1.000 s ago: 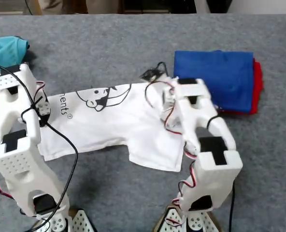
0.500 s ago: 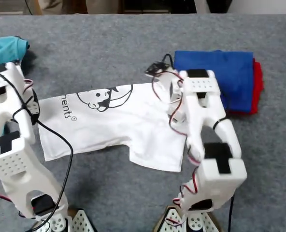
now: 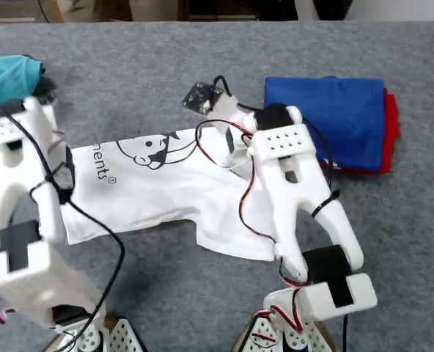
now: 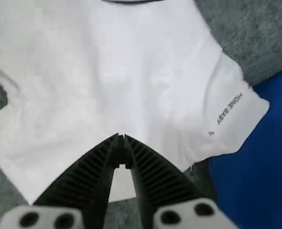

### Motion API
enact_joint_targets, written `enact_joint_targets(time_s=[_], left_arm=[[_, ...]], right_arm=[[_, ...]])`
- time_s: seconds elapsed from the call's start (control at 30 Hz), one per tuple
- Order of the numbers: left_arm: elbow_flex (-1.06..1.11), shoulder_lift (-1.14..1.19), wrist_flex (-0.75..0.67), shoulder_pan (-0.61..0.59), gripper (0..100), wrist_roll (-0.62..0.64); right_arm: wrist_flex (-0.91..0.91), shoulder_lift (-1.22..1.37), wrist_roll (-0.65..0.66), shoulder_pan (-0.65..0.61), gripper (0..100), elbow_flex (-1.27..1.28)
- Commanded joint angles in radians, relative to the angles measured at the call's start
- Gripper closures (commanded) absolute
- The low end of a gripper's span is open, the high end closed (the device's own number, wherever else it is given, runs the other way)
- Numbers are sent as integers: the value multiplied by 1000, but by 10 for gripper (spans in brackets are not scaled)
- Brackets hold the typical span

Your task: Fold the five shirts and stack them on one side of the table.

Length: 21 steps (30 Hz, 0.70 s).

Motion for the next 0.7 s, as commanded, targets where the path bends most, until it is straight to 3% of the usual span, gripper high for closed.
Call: enact_joint_targets(time_s=[0.0,0.17,0.4,0.67], left_arm=[[232,-122,-106,26,981,-6],[416,-160,-199,32,981,-3],[450,-162,-209,-35,981,-14],[454,-162,-204,-75,981,-81]], right_arm=[[-118,51,-29,-15,996,-24],[-181,219,-44,-15,995,-150],[-167,503,-40,10,996,-390],[55,685,-40,77,996,-697]])
